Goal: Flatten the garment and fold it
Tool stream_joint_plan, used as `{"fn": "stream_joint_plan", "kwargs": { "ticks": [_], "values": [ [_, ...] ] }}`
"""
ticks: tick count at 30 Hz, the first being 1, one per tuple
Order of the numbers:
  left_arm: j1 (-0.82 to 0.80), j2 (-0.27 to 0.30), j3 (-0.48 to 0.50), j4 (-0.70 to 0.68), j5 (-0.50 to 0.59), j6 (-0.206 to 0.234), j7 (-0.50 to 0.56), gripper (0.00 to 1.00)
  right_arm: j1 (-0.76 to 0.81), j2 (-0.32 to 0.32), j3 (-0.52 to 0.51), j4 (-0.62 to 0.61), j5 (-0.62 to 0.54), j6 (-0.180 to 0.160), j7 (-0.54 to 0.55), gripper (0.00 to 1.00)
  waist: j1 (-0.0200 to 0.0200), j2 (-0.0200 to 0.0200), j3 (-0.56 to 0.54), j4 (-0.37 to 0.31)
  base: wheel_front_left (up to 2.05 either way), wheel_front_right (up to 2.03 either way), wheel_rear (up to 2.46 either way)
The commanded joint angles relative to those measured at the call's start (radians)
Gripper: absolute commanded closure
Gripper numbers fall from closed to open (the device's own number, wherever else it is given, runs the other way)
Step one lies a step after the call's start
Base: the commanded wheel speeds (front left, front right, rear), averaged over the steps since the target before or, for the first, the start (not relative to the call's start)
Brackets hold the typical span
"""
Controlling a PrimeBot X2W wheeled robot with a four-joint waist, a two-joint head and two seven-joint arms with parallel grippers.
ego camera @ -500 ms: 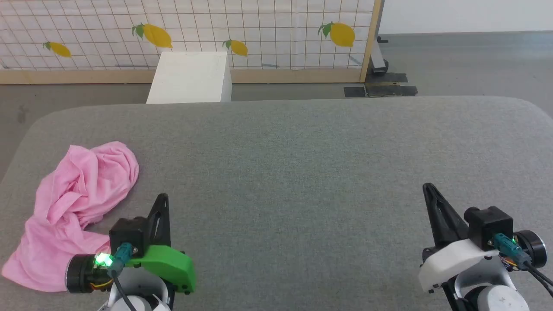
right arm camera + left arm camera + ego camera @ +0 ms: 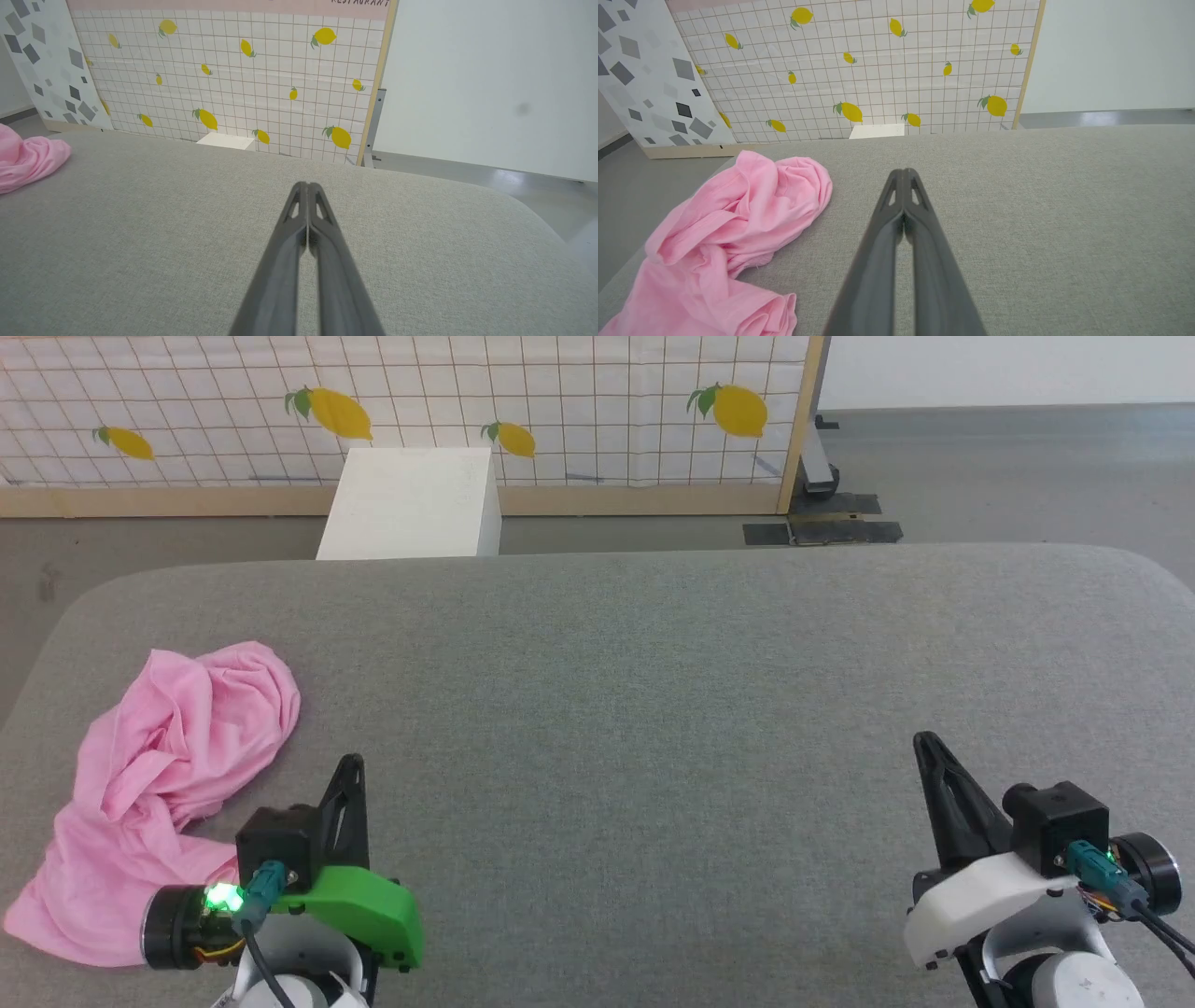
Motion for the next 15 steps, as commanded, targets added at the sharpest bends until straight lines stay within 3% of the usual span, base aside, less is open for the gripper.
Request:
{"fn": "stream_joint_plan", "kwargs": {
  "ticks": [1,3,4,15],
  "values": [
    [0.013,-0.005,0.004,-0.003,0.010,0.006,0.001,1.00,0.015,0.001,0.002,-0.005,-0.006,-0.002,0.000,1.00,0.0000,0.0000,0.000,0.000,0.00,0.00,0.00],
    [0.013,-0.005,0.004,-0.003,0.010,0.006,0.001,1.00,0.015,0.001,0.002,-0.005,-0.006,-0.002,0.000,1.00,0.0000,0.0000,0.000,0.000,0.00,0.00,0.00],
    [0.000,0.000,-0.001,0.000,0.000,0.000,0.000,0.00,0.000,0.000,0.000,0.000,0.001,0.000,0.000,0.00,0.0000,0.0000,0.000,0.000,0.00,0.00,0.00],
    [-0.003,0.000,-0.011,0.017,-0.015,0.000,-0.017,0.00,0.004,0.000,-0.005,0.016,0.024,0.000,-0.017,0.00,0.0000,0.0000,0.000,0.001,0.00,0.00,0.00]
  ]
}}
